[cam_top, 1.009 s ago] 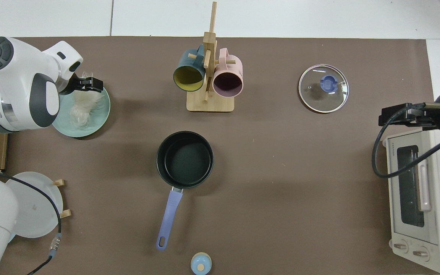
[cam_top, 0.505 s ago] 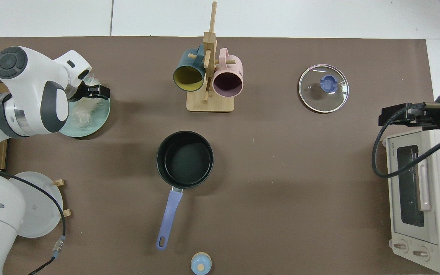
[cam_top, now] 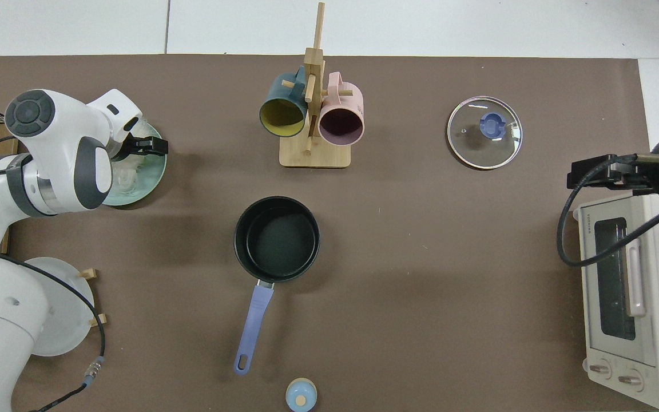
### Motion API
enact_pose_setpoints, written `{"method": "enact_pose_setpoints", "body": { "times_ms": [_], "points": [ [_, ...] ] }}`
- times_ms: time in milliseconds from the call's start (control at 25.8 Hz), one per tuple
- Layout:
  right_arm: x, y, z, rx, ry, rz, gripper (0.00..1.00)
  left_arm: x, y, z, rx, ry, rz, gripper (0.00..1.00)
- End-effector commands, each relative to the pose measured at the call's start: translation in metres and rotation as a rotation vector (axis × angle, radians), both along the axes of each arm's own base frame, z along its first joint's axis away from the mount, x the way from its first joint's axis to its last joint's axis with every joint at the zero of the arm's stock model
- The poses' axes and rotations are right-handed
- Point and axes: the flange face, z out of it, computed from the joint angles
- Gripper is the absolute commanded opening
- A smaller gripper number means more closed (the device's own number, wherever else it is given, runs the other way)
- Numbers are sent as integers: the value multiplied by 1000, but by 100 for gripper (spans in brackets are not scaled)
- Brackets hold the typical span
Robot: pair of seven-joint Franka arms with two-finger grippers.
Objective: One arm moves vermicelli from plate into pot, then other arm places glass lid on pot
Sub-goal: 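Grasp the white vermicelli with the left gripper and lift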
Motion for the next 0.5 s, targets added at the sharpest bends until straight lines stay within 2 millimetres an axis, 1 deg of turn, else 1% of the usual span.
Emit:
{"method": "enact_pose_setpoints", "body": {
  "times_ms": [0,116,466],
  "points": [
    [-1,-2,3,24,-8,17,100,-5,-6,-12,-32,7,7,100],
    [-1,-2,3,24,-8,16,100,-5,-7,-9,-50,14,17,100],
    [0,-3,3,24,-8,16,100,-5,-8,10,-96,8,46,98]
  ]
}}
